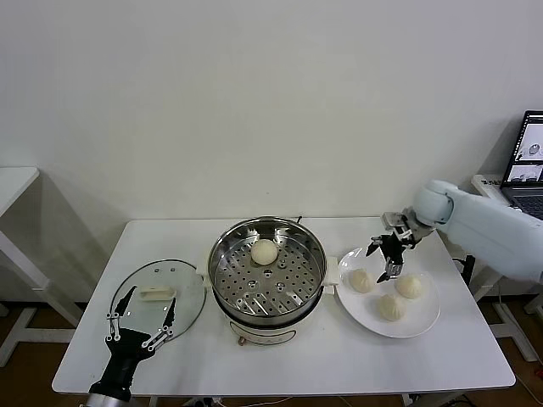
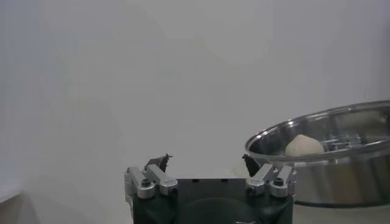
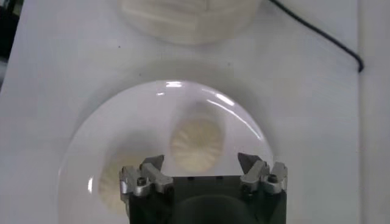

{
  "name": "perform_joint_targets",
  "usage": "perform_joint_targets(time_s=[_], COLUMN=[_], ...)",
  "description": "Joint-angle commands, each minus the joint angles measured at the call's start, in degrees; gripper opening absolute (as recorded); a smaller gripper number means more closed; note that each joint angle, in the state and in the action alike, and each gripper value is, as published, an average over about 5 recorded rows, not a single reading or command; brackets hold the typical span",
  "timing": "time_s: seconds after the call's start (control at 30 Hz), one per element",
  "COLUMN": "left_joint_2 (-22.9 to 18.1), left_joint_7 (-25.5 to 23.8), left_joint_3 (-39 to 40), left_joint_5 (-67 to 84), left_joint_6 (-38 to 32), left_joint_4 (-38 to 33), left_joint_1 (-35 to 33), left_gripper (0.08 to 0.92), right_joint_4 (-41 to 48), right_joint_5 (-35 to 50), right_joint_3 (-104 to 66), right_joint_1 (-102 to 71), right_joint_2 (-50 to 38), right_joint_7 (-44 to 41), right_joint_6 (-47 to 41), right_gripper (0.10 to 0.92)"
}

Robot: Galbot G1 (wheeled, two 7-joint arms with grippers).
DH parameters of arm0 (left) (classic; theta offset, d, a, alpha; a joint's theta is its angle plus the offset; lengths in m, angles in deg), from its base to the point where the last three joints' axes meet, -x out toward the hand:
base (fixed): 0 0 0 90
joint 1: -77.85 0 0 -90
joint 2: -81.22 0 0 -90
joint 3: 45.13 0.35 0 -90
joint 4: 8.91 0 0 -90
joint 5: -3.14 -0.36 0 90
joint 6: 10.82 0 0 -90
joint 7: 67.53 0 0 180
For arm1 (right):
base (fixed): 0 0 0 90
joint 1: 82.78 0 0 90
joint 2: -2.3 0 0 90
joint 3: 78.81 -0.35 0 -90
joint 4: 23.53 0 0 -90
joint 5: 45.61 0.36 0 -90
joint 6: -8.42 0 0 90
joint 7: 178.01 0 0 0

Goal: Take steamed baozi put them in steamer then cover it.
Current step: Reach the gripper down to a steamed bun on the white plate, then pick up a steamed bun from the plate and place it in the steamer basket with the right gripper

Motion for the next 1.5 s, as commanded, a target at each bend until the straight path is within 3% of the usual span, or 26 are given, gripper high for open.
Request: perform_joint_targets(time_s=[0.03, 0.47, 0.8, 1.0, 1.27, 1.5], left_joint_2=[0.0, -0.2, -0.2, -0.1, 0.2, 0.3], left_joint_7=[0.1, 0.3, 0.3, 0.3, 0.4, 0.5], left_joint_3=[-0.1, -0.4, -0.5, -0.6, -0.4, -0.2], left_joint_5=[0.0, 0.0, 0.0, 0.1, 0.2, 0.2], left_joint_6=[-0.2, -0.4, -0.4, -0.2, -0.2, -0.2], left_joint_4=[0.3, 0.4, 0.3, 0.0, -0.4, -0.8], left_joint_1=[-0.1, -0.2, -0.2, -0.1, 0.4, 0.3], left_gripper=[0.823, 0.823, 0.823, 0.823, 0.823, 0.823], right_joint_4=[3.5, 7.1, 5.6, 1.3, -4.8, -13.6], right_joint_5=[-1.6, -3.8, -4.7, -4.0, 3.5, 13.2], right_joint_3=[-0.9, -1.4, -1.5, -1.4, 6.7, 13.9], right_joint_1=[-3.6, -4.3, -3.3, 3.2, 23.6, 35.8], right_joint_2=[3.0, 6.4, 5.8, 3.4, 4.7, 11.0], right_joint_7=[1.2, 1.4, 0.8, -3.6, -13.8, -13.4], right_joint_6=[-1.1, -0.7, -0.7, -0.5, -0.3, -3.2], right_gripper=[0.823, 0.821, 0.681, 0.640, 0.637, 0.639])
